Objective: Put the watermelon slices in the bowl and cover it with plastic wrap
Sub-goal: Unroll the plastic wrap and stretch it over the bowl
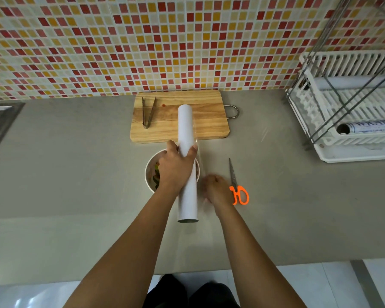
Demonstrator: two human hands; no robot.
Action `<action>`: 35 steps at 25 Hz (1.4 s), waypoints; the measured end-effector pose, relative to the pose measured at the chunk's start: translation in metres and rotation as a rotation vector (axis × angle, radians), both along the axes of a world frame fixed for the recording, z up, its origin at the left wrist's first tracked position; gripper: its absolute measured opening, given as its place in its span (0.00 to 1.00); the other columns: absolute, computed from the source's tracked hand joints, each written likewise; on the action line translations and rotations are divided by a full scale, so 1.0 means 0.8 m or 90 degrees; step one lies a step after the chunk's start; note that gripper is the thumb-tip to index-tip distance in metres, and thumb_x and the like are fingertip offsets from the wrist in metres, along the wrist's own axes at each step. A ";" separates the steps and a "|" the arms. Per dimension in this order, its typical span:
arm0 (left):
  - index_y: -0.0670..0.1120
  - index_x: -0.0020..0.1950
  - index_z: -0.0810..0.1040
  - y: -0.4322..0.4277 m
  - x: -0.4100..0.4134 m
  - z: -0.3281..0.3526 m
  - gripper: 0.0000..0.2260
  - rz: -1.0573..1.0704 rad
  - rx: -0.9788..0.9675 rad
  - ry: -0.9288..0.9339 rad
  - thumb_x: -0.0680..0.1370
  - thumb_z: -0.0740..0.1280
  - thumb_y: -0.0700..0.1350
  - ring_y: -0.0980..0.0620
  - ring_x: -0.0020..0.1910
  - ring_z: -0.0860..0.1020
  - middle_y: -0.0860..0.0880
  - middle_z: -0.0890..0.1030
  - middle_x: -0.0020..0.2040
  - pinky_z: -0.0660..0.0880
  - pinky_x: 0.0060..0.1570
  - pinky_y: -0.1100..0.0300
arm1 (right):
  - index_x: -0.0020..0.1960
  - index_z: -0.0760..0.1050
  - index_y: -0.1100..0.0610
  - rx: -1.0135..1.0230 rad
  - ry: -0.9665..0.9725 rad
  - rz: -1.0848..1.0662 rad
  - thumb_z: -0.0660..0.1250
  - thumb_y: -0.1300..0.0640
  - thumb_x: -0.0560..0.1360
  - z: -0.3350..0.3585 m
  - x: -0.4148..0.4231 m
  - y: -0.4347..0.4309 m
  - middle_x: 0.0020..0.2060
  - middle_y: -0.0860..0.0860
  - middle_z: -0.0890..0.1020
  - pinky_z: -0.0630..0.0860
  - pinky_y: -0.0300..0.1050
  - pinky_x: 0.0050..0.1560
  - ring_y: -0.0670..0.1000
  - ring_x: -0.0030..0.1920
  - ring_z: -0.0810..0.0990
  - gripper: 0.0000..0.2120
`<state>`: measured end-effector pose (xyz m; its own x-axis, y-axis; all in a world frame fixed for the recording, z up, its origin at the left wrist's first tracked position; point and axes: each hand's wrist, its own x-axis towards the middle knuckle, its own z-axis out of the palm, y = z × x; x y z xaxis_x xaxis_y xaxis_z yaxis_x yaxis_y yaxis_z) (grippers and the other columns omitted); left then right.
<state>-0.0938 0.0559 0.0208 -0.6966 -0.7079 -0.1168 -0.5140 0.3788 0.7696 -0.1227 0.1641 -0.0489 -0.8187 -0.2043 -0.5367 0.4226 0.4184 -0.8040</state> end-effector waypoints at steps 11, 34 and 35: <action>0.41 0.53 0.68 0.017 0.016 0.002 0.20 0.009 -0.047 -0.003 0.77 0.62 0.57 0.42 0.45 0.77 0.40 0.79 0.49 0.68 0.41 0.55 | 0.55 0.74 0.63 -0.047 -0.037 -0.046 0.52 0.52 0.79 0.001 -0.044 -0.050 0.54 0.62 0.80 0.76 0.56 0.56 0.61 0.54 0.79 0.18; 0.40 0.57 0.69 0.028 0.033 0.007 0.20 0.066 0.004 -0.033 0.79 0.57 0.57 0.45 0.40 0.73 0.44 0.76 0.46 0.67 0.40 0.55 | 0.43 0.74 0.57 -0.293 -0.255 -0.059 0.54 0.43 0.79 0.032 -0.093 -0.065 0.36 0.52 0.83 0.76 0.41 0.35 0.49 0.34 0.81 0.20; 0.40 0.58 0.69 0.029 0.033 0.007 0.20 0.067 0.001 -0.028 0.79 0.57 0.56 0.44 0.41 0.74 0.43 0.77 0.47 0.68 0.40 0.55 | 0.44 0.74 0.56 -0.296 -0.243 -0.086 0.58 0.47 0.78 0.033 -0.102 -0.070 0.37 0.51 0.82 0.74 0.40 0.34 0.48 0.34 0.79 0.13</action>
